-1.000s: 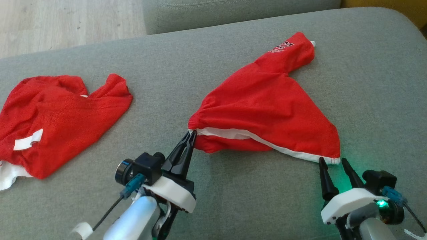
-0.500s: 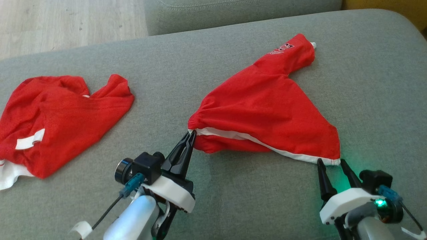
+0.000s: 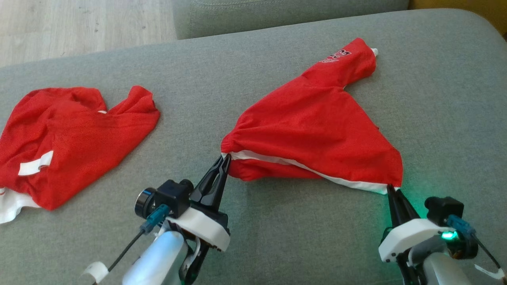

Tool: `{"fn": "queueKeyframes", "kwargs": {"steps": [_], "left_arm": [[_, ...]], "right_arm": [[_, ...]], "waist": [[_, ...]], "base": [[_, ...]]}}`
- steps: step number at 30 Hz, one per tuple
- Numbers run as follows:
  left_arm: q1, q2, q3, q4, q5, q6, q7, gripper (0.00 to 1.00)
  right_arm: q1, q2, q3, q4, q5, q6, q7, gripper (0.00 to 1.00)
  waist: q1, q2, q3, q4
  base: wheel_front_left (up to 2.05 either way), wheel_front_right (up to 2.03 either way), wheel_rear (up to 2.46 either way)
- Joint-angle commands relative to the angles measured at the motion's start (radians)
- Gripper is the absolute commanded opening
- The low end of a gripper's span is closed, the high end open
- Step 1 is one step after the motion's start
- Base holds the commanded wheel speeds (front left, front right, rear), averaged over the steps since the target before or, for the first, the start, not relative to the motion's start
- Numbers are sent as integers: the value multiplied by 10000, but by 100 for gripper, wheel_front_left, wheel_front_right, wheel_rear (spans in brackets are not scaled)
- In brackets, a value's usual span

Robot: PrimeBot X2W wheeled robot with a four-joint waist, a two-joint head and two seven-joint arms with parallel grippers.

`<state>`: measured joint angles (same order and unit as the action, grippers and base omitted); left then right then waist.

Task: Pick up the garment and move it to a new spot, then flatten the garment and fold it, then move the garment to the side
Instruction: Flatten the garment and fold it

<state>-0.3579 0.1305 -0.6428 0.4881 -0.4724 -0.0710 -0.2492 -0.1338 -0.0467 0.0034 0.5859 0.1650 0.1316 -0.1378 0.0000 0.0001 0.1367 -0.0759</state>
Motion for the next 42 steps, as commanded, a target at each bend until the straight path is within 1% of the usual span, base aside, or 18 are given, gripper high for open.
{"fn": "queueKeyframes", "kwargs": {"steps": [1, 5, 8, 11, 15, 18, 19, 23, 25, 28, 33, 37, 42], "left_arm": [[-173, 68, 449, -221, 153, 17, -125, 0], [-139, 129, 635, -238, 197, 46, -126, 0], [-149, 261, 822, -314, 269, 87, -126, 0], [-274, 520, 980, -449, 412, 92, -126, 0], [-744, 1035, 1131, -609, 609, 60, -89, 0], [-1321, 1410, 1248, -864, 725, 17, 97, 0], [-1321, 1410, 1248, -864, 725, 17, 97, 0], [-2263, 1789, 1505, -1385, 760, -20, 436, 0], [-2749, 1931, 1643, -1650, 771, -4, 627, 0], [-3385, 2037, 1867, -2016, 706, 70, 918, 0], [-3872, 2188, 2130, -2523, 663, 341, 1283, 0], [-3517, 2343, 2138, -2980, 627, 501, 1472, 0], [-2717, 2613, 2214, -3851, 462, 768, 1795, 0]], "right_arm": [[-343, -35, 230, -288, -97, -9, -121, 0], [-360, -35, 99, -558, -169, -9, -229, 0], [-442, -35, 171, -1029, -205, -9, -220, 0], [-654, -35, 258, -1772, -149, -9, -81, 0], [-1224, -60, 383, -3133, 78, -9, 341, 0], [-1952, -428, 693, -4228, 336, -9, 779, 0], [-1952, -428, 693, -4228, 336, -9, 779, 0], [-3187, -962, 984, -5165, 815, -9, 1461, 0], [-3834, -1209, 1196, -5297, 972, -9, 1771, 0], [-4661, -1390, 1397, -5215, 1352, -9, 2154, 0], [-5428, -1658, 1743, -4975, 1814, -9, 2541, 0], [-5283, -1775, 1850, -5033, 2135, -9, 2730, 0], [-4533, -1962, 1700, -5602, 2334, -9, 3102, 0]], "waist": [[0, -1, -9, -1], [0, -1, -125, -39], [0, -1, -243, -108], [0, -1, -398, -172], [0, -1, -604, -201], [0, -1, -778, -182], [0, -1, -778, -182], [0, -1, -1013, -124], [0, -1, -1148, -83], [0, -1, -1324, 19], [0, -1, -1532, 163], [0, -1, -1656, 231], [0, -1, -1667, 274]], "base": [[0, 0, 0], [0, 0, 0], [0, 0, 0], [0, 0, 0], [0, 0, 0], [0, 0, 0], [0, 0, 0], [0, 0, 0], [0, 0, 0], [0, 0, 0], [0, 0, 0], [0, 0, 0], [0, 0, 0]]}}
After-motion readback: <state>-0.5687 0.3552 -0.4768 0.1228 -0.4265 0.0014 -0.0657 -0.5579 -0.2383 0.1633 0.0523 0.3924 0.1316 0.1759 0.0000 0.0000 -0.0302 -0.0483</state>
